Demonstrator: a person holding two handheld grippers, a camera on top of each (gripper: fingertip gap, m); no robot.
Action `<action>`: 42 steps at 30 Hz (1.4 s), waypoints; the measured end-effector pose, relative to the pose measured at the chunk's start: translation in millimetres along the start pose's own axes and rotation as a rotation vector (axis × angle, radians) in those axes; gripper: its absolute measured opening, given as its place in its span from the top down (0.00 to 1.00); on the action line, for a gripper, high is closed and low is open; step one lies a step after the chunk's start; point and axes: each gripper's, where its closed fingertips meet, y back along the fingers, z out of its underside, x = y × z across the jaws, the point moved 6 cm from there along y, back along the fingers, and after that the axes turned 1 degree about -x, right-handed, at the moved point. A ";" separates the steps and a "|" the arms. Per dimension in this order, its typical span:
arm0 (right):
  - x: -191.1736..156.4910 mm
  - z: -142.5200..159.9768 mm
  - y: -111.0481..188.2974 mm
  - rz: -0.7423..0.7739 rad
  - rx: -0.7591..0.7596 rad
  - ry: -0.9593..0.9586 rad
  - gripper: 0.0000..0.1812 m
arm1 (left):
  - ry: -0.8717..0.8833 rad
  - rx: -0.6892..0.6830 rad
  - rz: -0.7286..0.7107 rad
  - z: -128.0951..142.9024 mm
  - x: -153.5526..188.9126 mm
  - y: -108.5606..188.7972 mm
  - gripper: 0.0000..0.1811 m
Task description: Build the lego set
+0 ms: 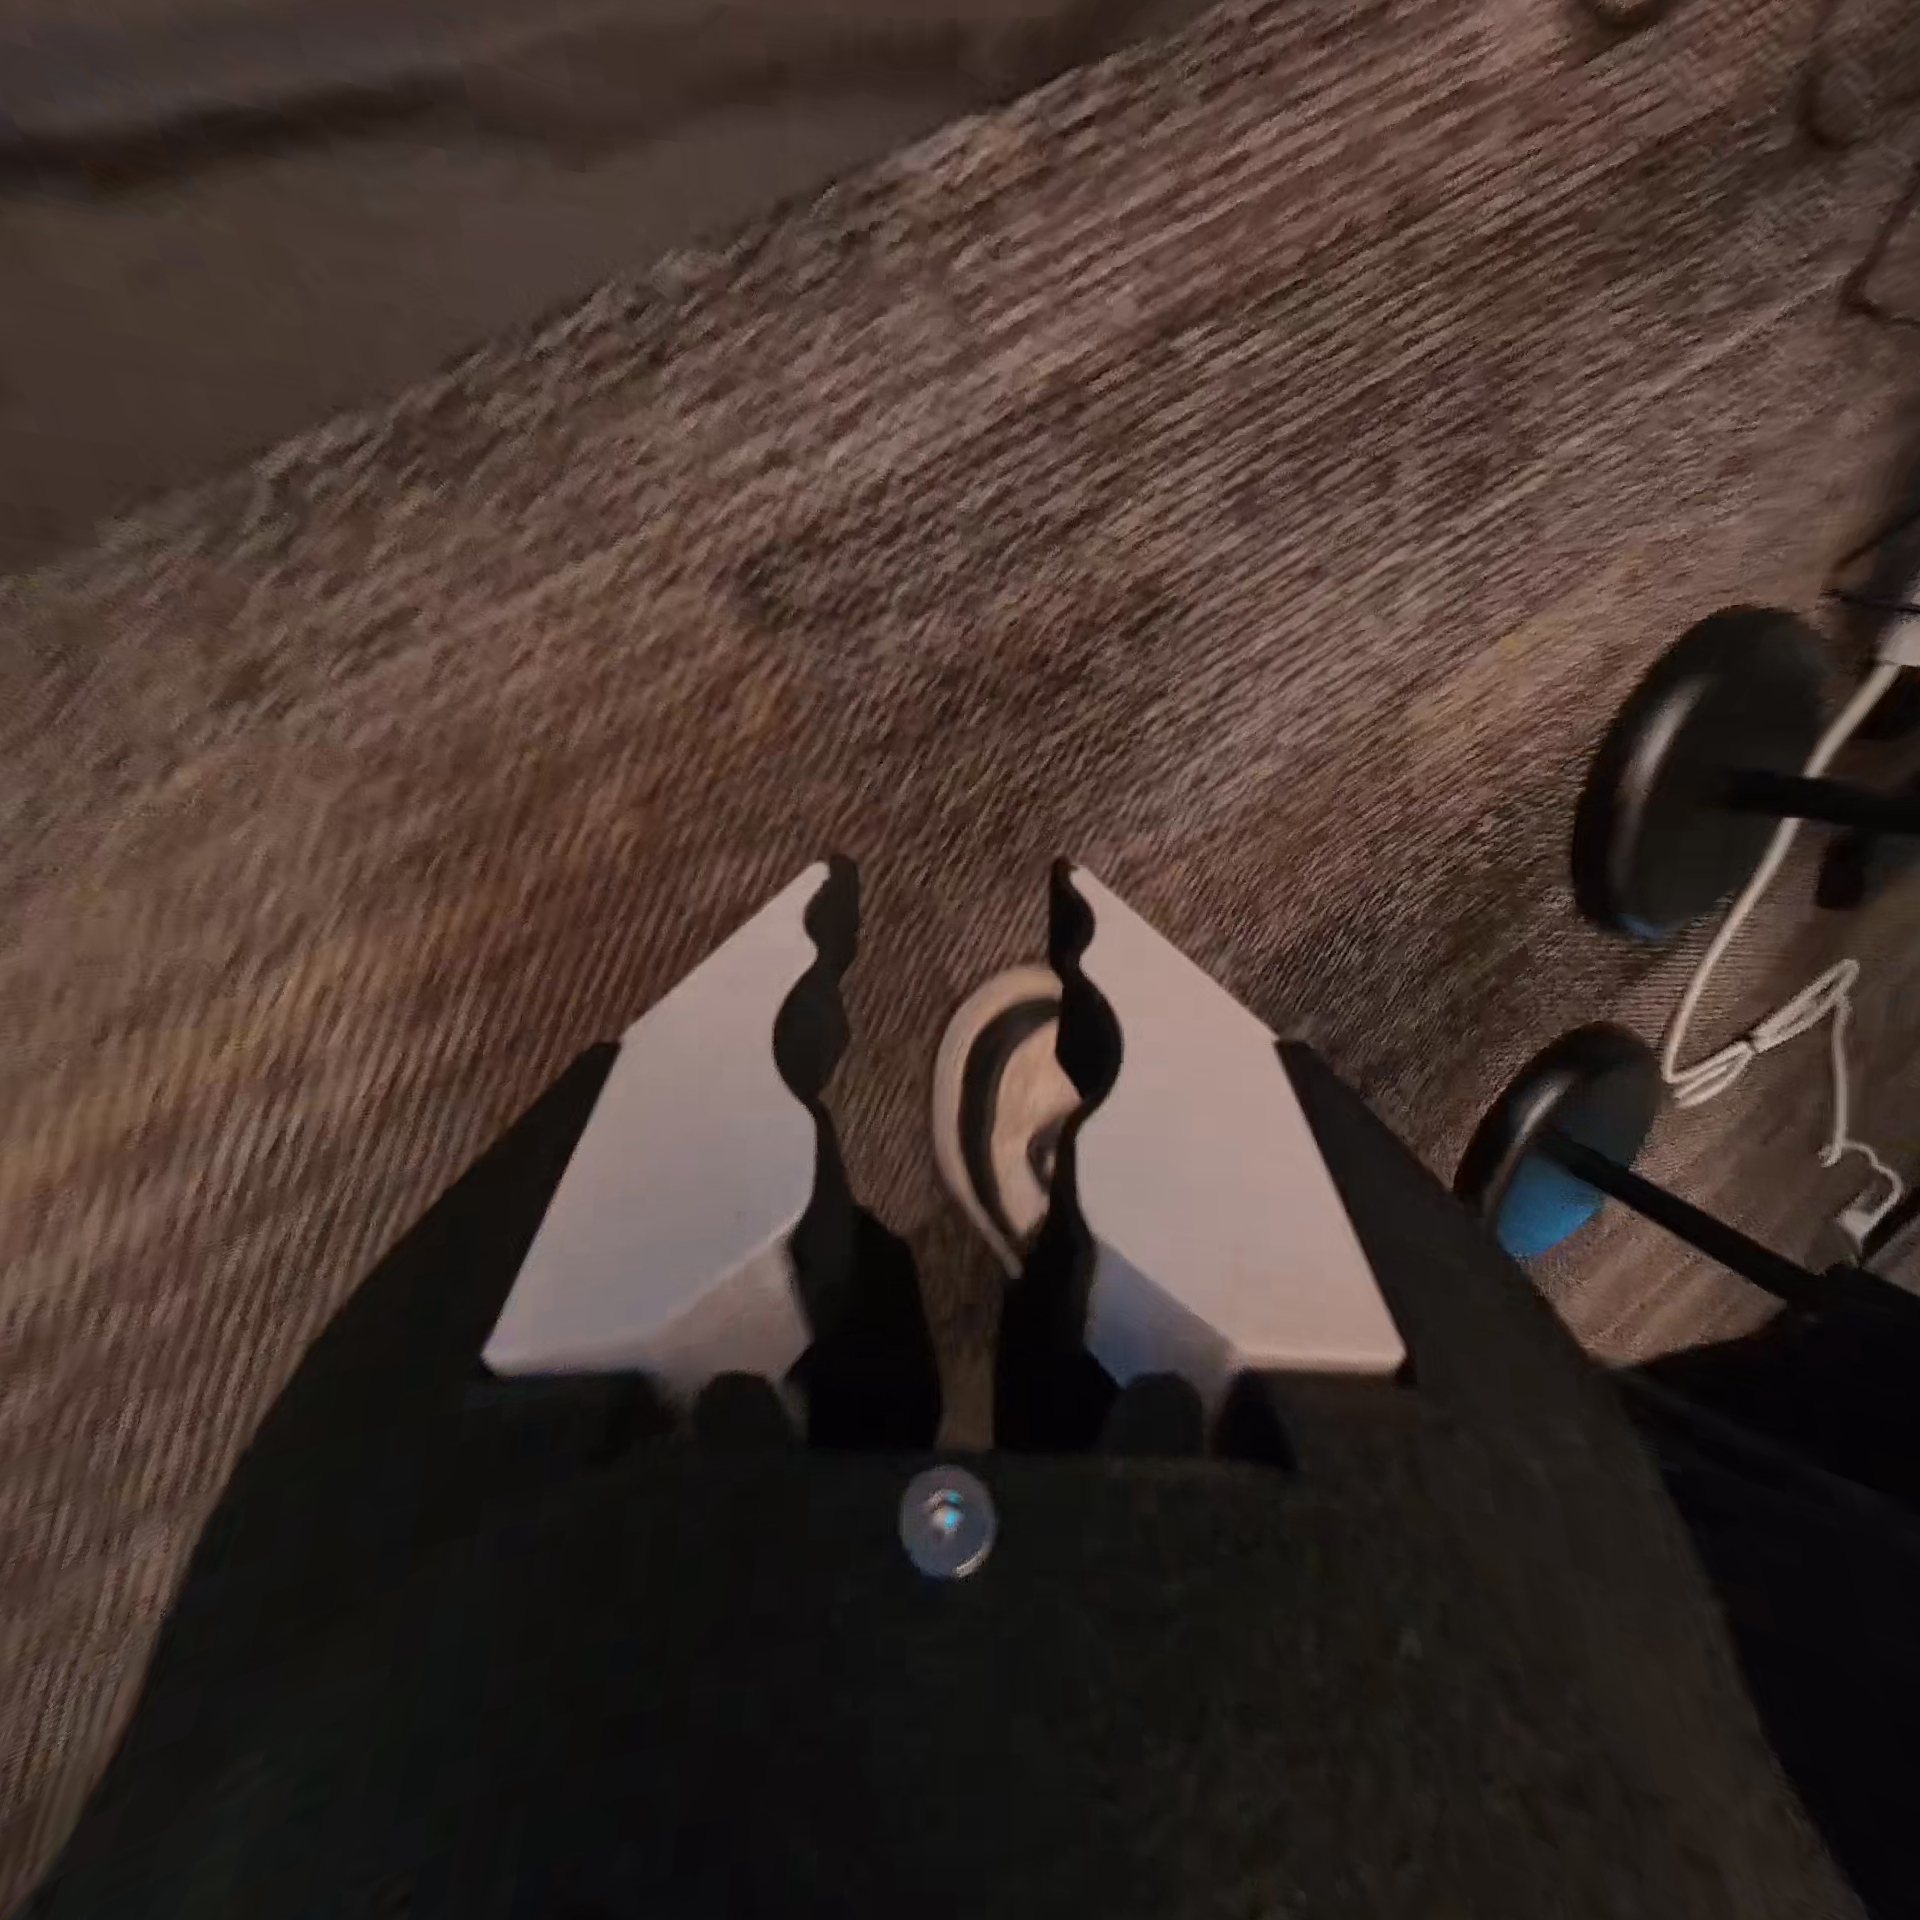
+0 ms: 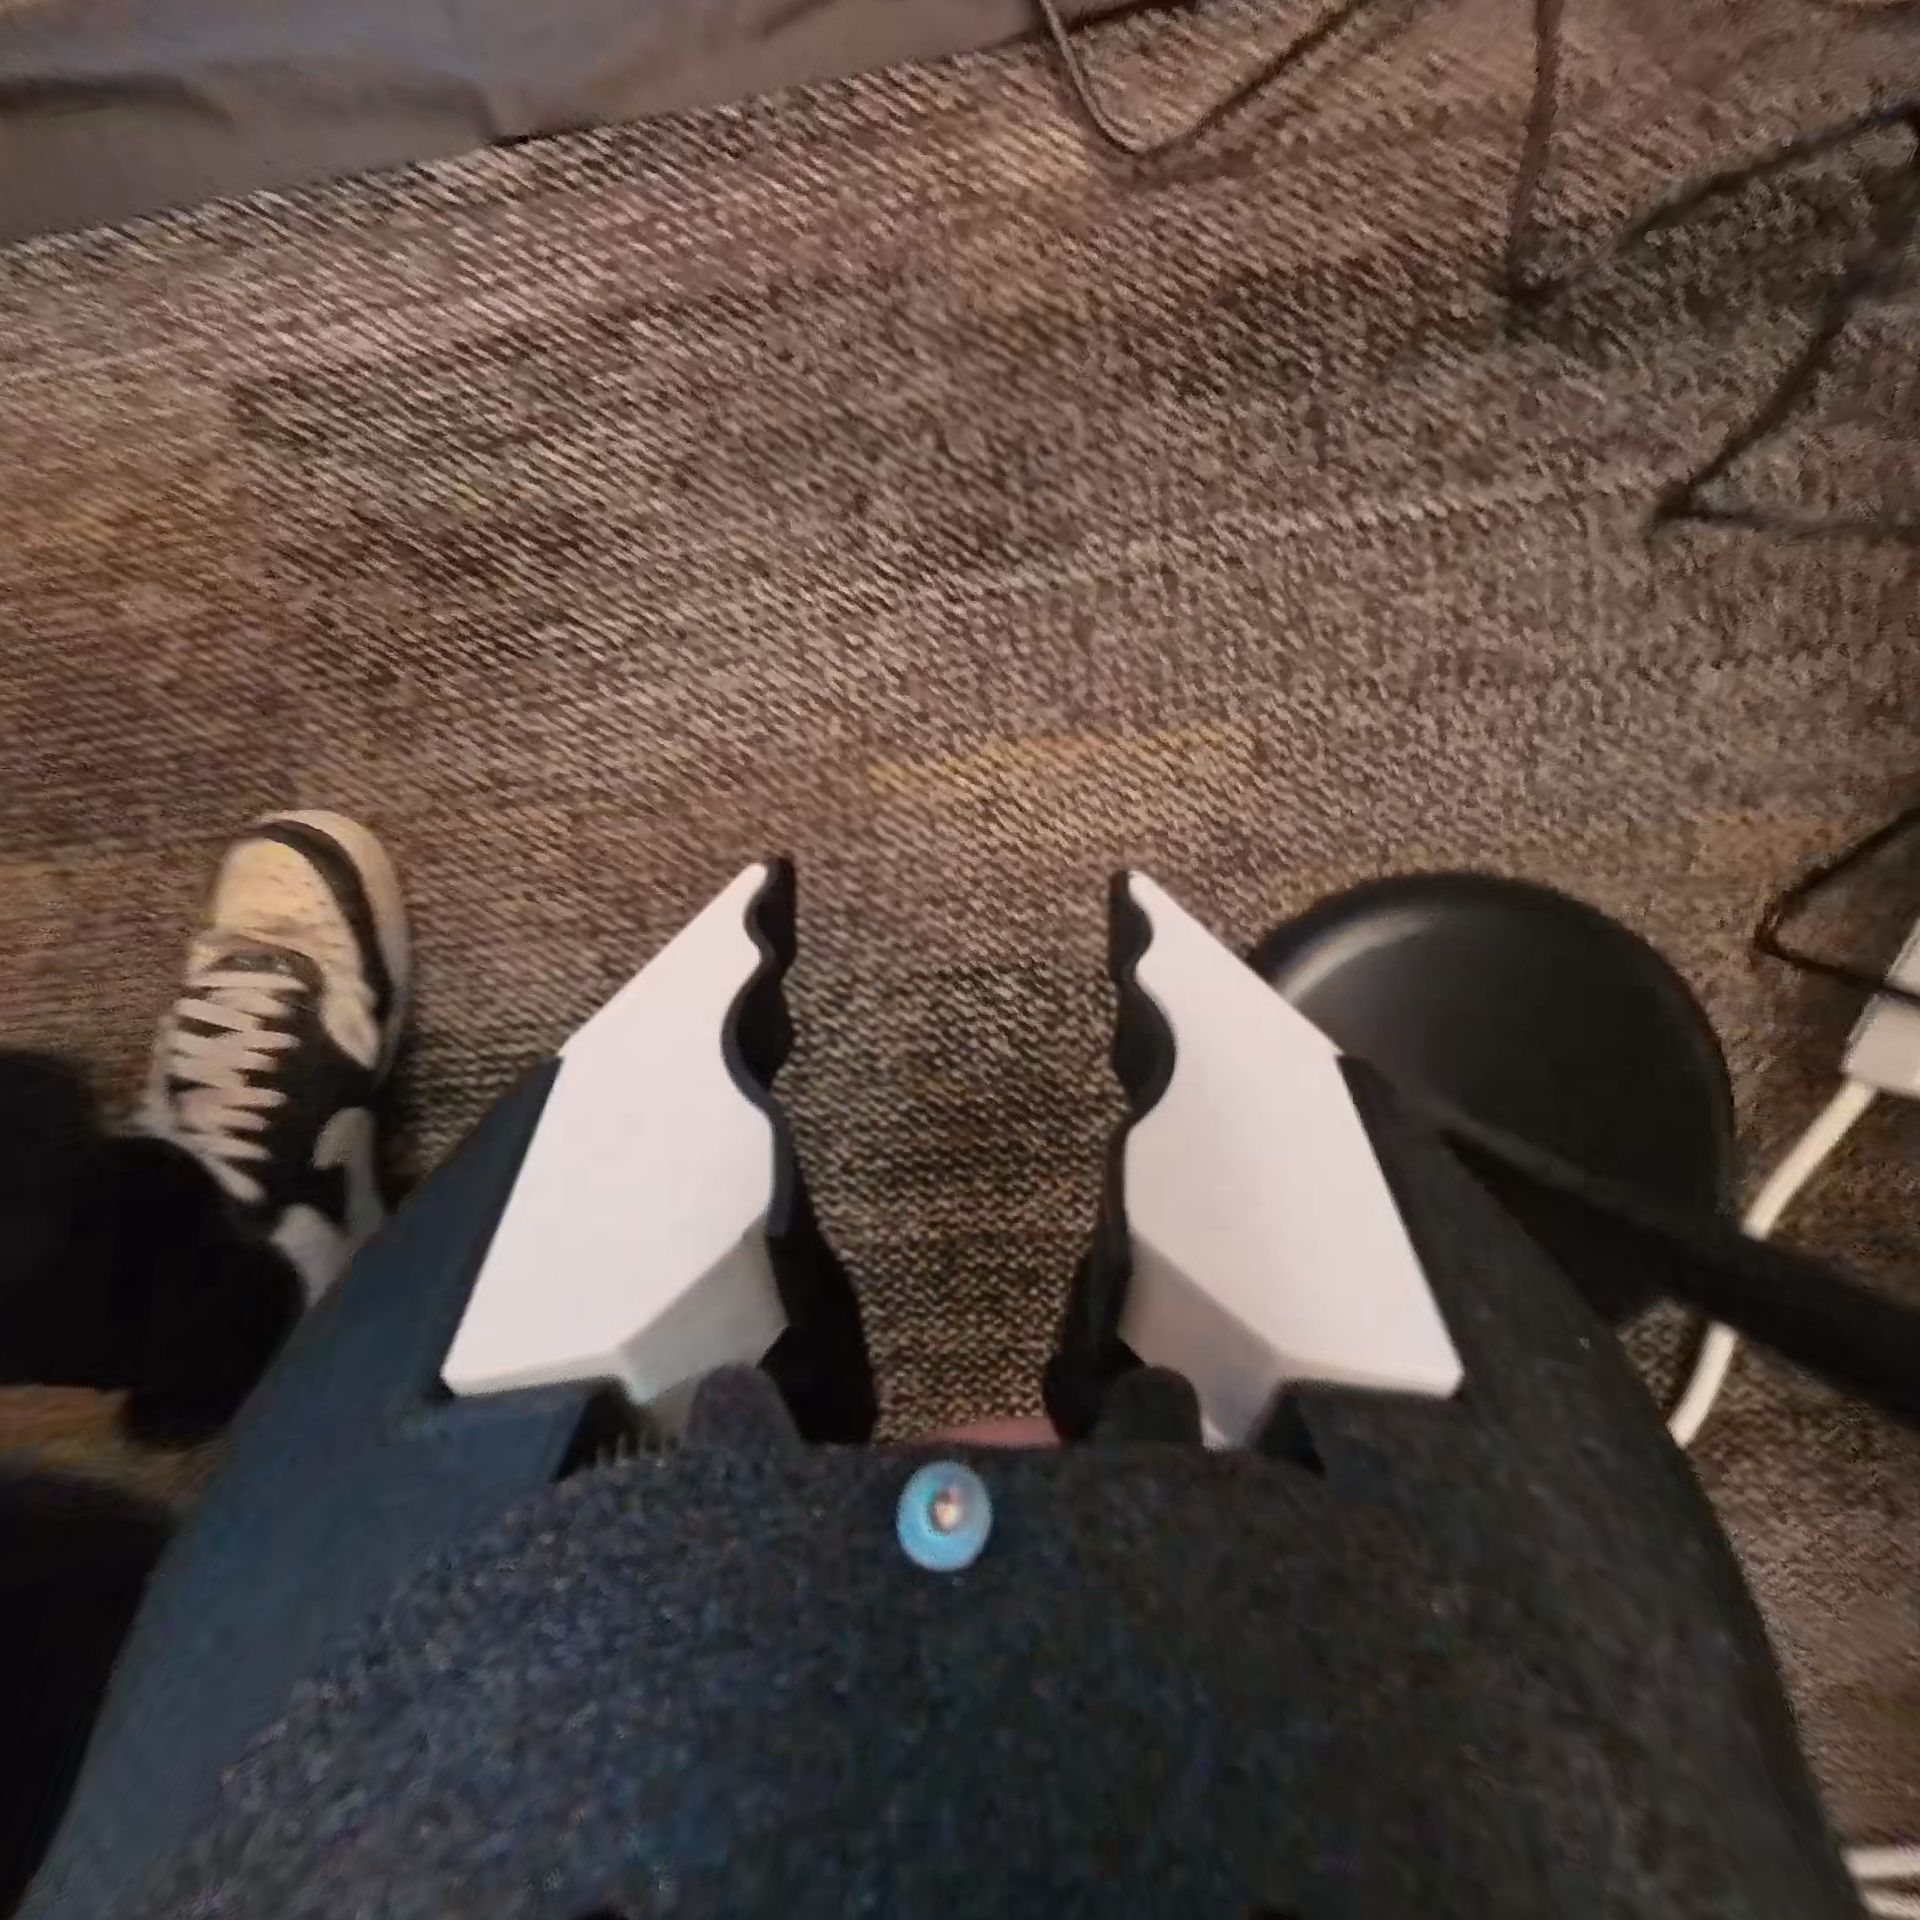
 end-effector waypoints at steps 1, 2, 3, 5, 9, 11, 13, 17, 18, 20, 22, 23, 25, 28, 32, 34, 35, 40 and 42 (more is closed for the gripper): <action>-10.4 -25.6 2.7 -0.015 -0.022 0.011 0.67 | 0.048 -0.024 -0.036 12.6 -9.2 22.4 0.81; -25.7 -54.5 7.0 -0.054 -0.039 0.022 0.67 | 0.106 -0.041 -0.050 24.3 -13.7 44.9 0.80; -43.3 -85.3 13.7 -0.096 -0.055 0.037 0.67 | 0.165 -0.058 -0.059 35.6 -15.0 67.0 0.81; -84.4 -149.7 36.4 -0.184 -0.080 0.083 0.67 | 0.253 -0.107 -0.073 58.2 -8.1 110.9 0.81; -157.7 -268.7 96.1 -0.300 -0.066 0.278 0.68 | 0.334 -0.229 -0.060 96.3 26.8 191.0 0.80; -182.4 -315.0 122.3 -0.349 -0.055 0.335 0.68 | 0.353 -0.286 -0.056 108.0 43.5 226.9 0.81; -196.8 -353.4 144.7 -0.383 -0.047 0.379 0.67 | 0.385 -0.326 -0.051 112.2 57.8 261.5 0.80; -201.4 -425.1 179.7 -0.416 -0.063 0.407 0.68 | 0.427 -0.365 -0.058 93.1 74.9 328.9 0.81; -201.4 -443.9 186.2 -0.431 -0.064 0.389 0.68 | 0.426 -0.367 -0.066 81.8 76.0 346.0 0.81; -203.5 -481.4 193.7 -0.486 -0.077 0.341 0.70 | 0.418 -0.362 -0.082 51.5 74.0 379.4 0.81; -206.0 -519.7 193.9 -0.524 -0.101 0.359 0.71 | 0.417 -0.325 -0.113 10.3 65.7 412.5 0.81; -206.7 -540.9 191.8 -0.527 -0.101 0.391 0.70 | 0.430 -0.295 -0.126 -13.2 61.0 428.8 0.81; -211.9 -586.9 184.7 -0.542 -0.096 0.461 0.70 | 0.481 -0.211 -0.141 -62.9 52.3 459.3 0.81; -227.0 -664.4 161.4 -0.573 -0.087 0.581 0.70 | 0.547 -0.059 -0.122 -140.1 45.1 495.5 0.81; -254.3 -782.8 112.8 -0.595 -0.044 0.607 0.70 | 0.527 0.046 -0.149 -221.1 37.3 522.4 0.81; -270.5 -844.4 85.3 -0.604 -0.012 0.603 0.70 | 0.528 0.140 -0.151 -267.8 28.5 531.6 0.81; -278.7 -874.8 72.0 -0.609 0.006 0.604 0.70 | 0.507 0.177 -0.163 -293.1 22.6 535.1 0.81; -308.0 -1013.3 8.8 -0.587 0.083 0.572 0.70 | 0.332 0.197 -0.179 -435.0 -12.1 529.9 0.81; -317.0 -1068.0 -16.1 -0.568 0.128 0.520 0.68 | 0.263 0.180 -0.165 -500.8 -26.1 525.3 0.81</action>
